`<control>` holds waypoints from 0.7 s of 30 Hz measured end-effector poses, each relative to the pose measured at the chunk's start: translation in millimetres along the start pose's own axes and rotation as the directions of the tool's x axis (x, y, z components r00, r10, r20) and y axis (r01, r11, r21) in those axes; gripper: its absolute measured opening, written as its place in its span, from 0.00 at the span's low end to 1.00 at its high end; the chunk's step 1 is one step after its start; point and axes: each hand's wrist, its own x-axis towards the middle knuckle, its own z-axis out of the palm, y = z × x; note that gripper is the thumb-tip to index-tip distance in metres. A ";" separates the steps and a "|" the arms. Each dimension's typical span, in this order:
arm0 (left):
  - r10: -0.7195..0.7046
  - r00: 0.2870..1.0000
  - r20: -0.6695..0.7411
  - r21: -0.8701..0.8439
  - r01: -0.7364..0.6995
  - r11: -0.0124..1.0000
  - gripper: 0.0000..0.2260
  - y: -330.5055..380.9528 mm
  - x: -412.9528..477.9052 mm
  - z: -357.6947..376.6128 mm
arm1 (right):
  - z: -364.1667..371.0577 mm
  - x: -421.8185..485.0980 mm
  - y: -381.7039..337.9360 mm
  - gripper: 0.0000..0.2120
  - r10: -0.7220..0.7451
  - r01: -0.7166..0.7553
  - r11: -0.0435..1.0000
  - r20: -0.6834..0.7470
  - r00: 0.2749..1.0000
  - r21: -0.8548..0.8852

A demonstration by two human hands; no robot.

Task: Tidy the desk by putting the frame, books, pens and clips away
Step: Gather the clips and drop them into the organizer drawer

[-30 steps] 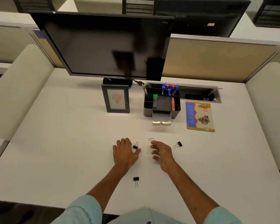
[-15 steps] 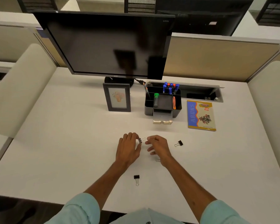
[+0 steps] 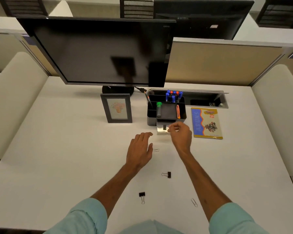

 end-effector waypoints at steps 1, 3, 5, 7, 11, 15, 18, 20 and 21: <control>0.000 1.000 0.022 0.012 0.000 1.000 0.19 -0.8 1.3 2.2 | -1.0 10.1 -2.3 0.06 -0.013 0.012 0.998 -0.006 1.000 -0.063; -0.003 0.999 0.054 0.021 0.002 1.000 0.20 -3.2 1.8 6.7 | 2.0 26.4 -7.4 0.07 -0.005 0.011 0.983 0.034 0.999 -0.183; -0.006 0.997 0.074 0.026 0.004 1.000 0.20 -6.2 0.5 10.4 | 9.9 36.2 -12.1 0.07 0.012 0.010 0.964 0.081 0.997 -0.266; -0.009 0.995 0.095 0.031 0.006 1.000 0.20 -9.2 -1.9 13.7 | 19.9 40.8 -15.4 0.07 0.025 0.014 0.946 0.116 0.993 -0.324; 0.027 0.989 0.143 0.054 -0.035 0.998 0.18 -11.0 -6.4 18.4 | 34.7 40.3 -17.3 0.05 0.055 0.005 0.918 0.140 0.989 -0.396; 0.069 0.980 0.187 0.050 -0.080 0.996 0.18 -7.1 -11.3 23.0 | 35.3 38.1 -12.9 0.07 0.060 -0.001 0.905 0.125 0.990 -0.424; 0.113 0.963 0.245 0.027 -0.123 0.992 0.18 -1.0 -15.5 27.6 | 29.4 35.6 -9.0 0.08 0.026 0.014 0.915 0.092 0.995 -0.404; 0.162 0.945 0.284 0.015 -0.173 0.985 0.18 3.9 -18.6 29.6 | 21.7 32.5 -7.5 0.08 0.004 0.017 0.930 0.054 0.999 -0.366; 0.192 0.933 0.306 0.008 -0.204 0.979 0.18 6.6 -20.3 30.5 | 17.0 30.0 -6.2 0.08 -0.007 0.018 0.940 0.032 0.999 -0.342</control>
